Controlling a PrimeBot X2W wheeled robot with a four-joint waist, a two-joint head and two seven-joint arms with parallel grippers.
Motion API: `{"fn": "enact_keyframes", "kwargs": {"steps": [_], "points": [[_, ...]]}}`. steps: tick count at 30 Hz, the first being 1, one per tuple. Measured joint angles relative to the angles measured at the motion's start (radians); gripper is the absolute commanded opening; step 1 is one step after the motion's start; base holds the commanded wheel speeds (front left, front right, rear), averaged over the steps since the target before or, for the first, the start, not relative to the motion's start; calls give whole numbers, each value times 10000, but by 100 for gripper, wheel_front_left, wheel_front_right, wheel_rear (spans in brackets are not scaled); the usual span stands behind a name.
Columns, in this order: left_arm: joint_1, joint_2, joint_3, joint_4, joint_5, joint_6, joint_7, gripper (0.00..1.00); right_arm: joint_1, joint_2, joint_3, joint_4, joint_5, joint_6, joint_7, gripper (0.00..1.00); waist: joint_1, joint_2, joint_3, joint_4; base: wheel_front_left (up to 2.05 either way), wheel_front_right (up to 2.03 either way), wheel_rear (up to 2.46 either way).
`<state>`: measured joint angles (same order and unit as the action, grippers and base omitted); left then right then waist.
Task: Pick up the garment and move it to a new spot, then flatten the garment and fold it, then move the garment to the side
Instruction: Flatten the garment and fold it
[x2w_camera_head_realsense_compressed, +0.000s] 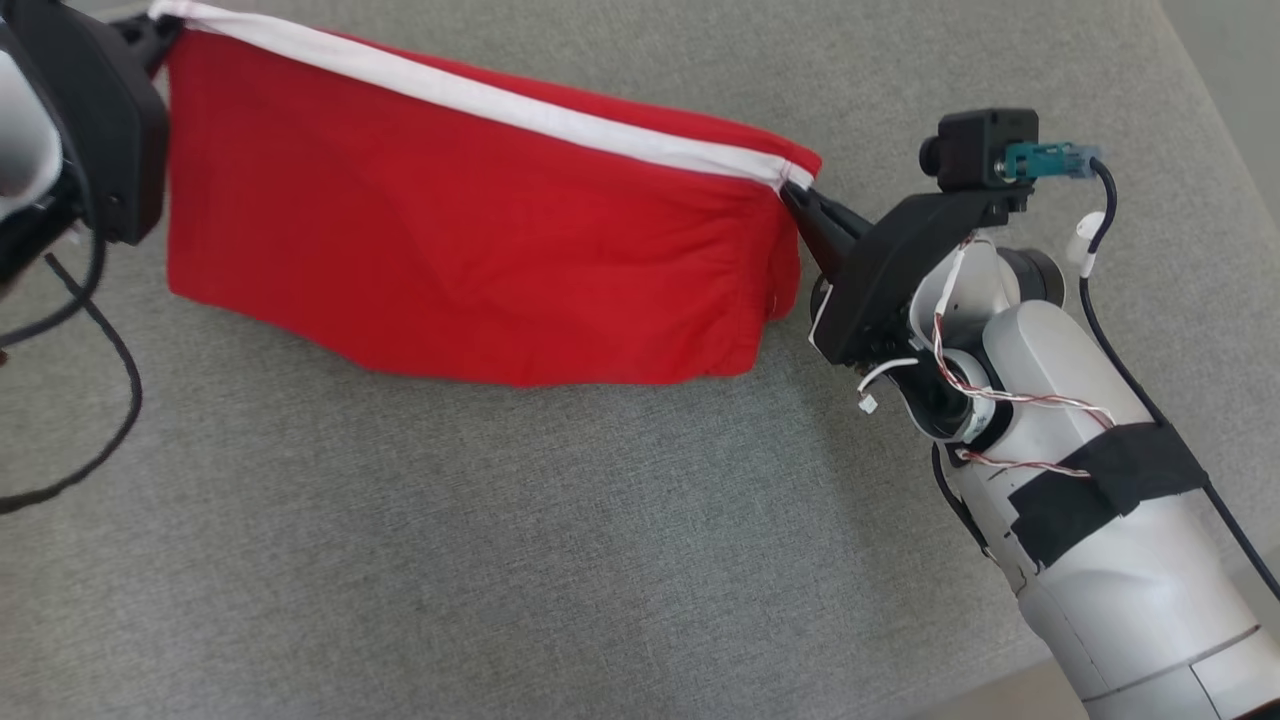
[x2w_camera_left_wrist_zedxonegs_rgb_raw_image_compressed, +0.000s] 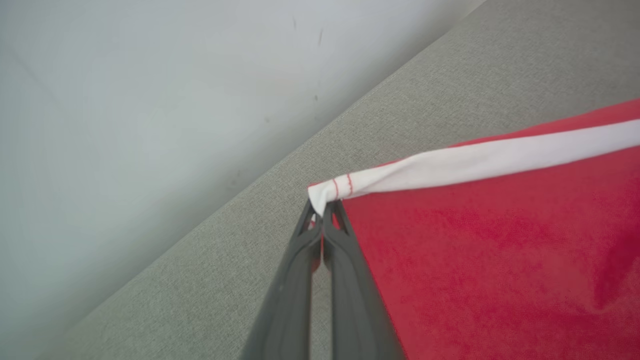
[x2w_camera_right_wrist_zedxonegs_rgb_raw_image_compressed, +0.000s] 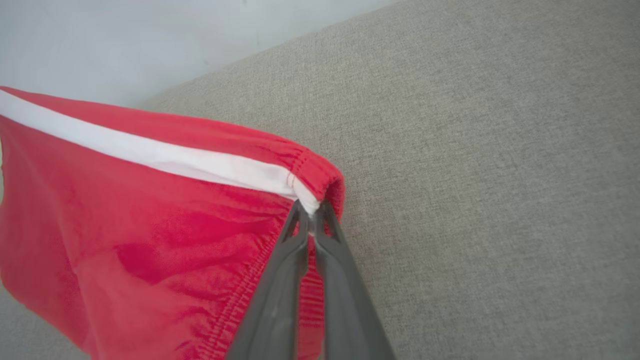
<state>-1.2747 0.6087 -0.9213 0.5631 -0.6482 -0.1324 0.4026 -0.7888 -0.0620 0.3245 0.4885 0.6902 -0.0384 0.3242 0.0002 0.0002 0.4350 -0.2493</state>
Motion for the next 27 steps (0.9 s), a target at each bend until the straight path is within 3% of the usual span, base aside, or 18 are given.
{"fn": "enact_keyframes", "kwargs": {"steps": [6, 7, 8, 9, 10, 11, 18, 27], "points": [[-417, 136, -468, 476, -102, 0, -556, 0, -467, 25, 268, 219, 0, 33, -529, 0, 0, 0, 305, -194, 0, 0, 0], [-503, 79, -506, 585, -134, 2, -686, 32, -521, 25, 286, 261, 0, 31, -616, 0, 0, 0, 355, -215, 0, 0, 0], [-577, 25, -585, 685, -142, 2, -861, 84, -578, 19, 368, 314, 12, 19, -702, 4, 0, 0, 400, -229, 0, 0, 0], [-644, -42, -639, 777, -140, 2, -1026, 100, -625, 15, 479, 334, 50, 13, -800, 49, 0, 0, 436, -240, 0, 0, 0], [-686, -109, -667, 878, -142, 2, -1174, 100, -645, 15, 598, 334, 117, -23, -903, 84, 0, 0, 463, -245, 0, 0, 0], [-712, -173, -736, 1001, -142, 2, -1287, 100, -646, 17, 692, 357, 224, -58, -989, 100, 0, 0, 478, -242, 0, 0, 0], [-714, -374, -1394, 1801, -255, 2, -2077, 100, -714, 15, 934, 825, 466, -52, -1522, 100, -2, -1, 276, -121, 0, 0, 0], [166, -721, -1452, 1871, -1499, 2, -3329, 100, -119, -140, 959, 518, 2, 136, -2311, 100, -2, -3, -280, 112, 0, 0, 0]]}}
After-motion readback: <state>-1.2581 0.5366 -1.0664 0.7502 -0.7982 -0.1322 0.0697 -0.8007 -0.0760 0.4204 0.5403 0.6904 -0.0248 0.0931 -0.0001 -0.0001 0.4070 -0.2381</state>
